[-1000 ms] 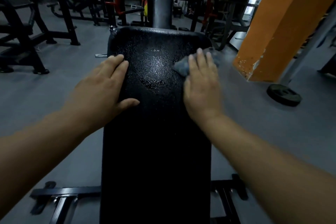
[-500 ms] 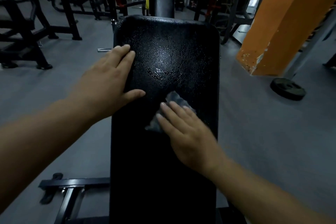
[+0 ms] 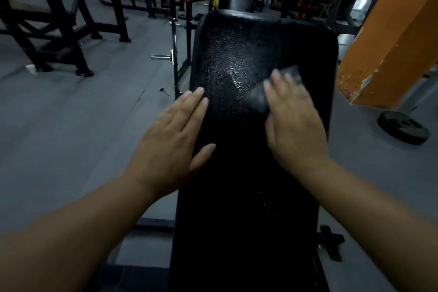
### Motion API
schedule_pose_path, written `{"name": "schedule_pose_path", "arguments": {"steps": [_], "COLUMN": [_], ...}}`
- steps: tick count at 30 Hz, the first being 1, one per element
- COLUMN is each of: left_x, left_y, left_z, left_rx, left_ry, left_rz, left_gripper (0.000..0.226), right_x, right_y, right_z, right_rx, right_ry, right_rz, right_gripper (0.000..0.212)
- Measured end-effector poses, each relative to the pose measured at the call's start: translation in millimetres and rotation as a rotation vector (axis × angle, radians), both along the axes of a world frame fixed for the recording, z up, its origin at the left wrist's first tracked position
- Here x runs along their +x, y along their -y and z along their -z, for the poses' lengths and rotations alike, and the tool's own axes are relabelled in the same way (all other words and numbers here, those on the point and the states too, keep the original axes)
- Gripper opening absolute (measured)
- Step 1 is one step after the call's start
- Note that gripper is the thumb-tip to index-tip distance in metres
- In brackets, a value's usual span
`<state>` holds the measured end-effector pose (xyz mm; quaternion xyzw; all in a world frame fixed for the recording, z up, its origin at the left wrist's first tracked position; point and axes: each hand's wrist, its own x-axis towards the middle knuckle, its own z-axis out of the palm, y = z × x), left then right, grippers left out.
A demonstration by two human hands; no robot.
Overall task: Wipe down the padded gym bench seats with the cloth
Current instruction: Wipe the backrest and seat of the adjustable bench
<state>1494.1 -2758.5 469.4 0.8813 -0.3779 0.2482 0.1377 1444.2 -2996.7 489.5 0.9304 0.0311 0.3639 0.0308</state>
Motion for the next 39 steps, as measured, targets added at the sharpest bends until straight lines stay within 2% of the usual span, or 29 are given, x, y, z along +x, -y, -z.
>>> {"name": "schedule_pose_path", "arguments": {"steps": [2,3,6,8,10,12,14,17,19,22,24,26,29,31,33,35,37,39], "left_x": [1,2,4,3,2,1,1,-3,-14,-32,-32,-25,-18,-16,-15,-14,-15,-20], "left_y": [-6,-10,-21,-25,-24,-22,-18,-18,-24,-35,-36,-36,-44,-46,-43,-39,-37,-35], "left_z": [-2,-2,2,2,0,-2,-5,-16,-20,-14,-13,-20,-28,-31,-36,-37,-34,-29], "left_rx": [-0.014,-0.01,0.018,0.012,0.012,0.038,0.011,0.119,0.207,0.254,0.256,0.25,0.261,0.24,0.23,0.245,0.332,0.477], "left_ry": [-0.049,-0.068,-0.125,-0.234,-0.368,-0.455,-0.482,-0.451,-0.487,-0.581,-0.557,-0.519,-0.573,-0.631,-0.656,-0.65,-0.657,-0.713], "left_rz": [-0.002,-0.006,-0.017,-0.022,-0.006,0.004,0.028,-0.004,-0.018,0.001,0.001,0.013,0.019,-0.001,-0.026,-0.045,-0.052,-0.061], "left_gripper": [0.085,0.089,0.101,0.112,0.122,0.127,0.13,0.126,0.123,0.121,0.117,0.112,0.11,0.111,0.11,0.102,0.089,0.087], "right_x": [24,26,-1,-7,15,43,45,4,-4,28,39,21,-13,2,32,40,19,-17], "right_y": [-42,-60,-61,-31,-25,-58,-87,-68,-39,-61,-95,-100,-58,-50,-76,-116,-134,-119], "right_z": [-6,3,30,17,-9,-24,-9,20,10,-14,-7,15,19,2,-10,3,41,63], "right_rx": [0.084,0.06,-0.123,-0.194,-0.085,0.076,0.091,-0.08,-0.189,-0.022,0.089,0.025,-0.207,-0.149,0.062,0.159,0.084,-0.025], "right_ry": [0.061,0.056,-0.11,-0.146,-0.086,0.009,0.012,-0.125,-0.176,-0.083,-0.032,-0.106,-0.259,-0.202,-0.089,-0.016,-0.063,-0.148], "right_rz": [0.059,-0.003,-0.235,-0.241,-0.101,0.03,-0.017,-0.221,-0.238,-0.073,-0.038,-0.18,-0.325,-0.228,-0.052,-0.043,-0.185,-0.256], "right_gripper": [0.056,0.056,0.056,0.059,0.06,0.06,0.058,0.057,0.058,0.059,0.058,0.058,0.061,0.061,0.062,0.062,0.06,0.059]}}
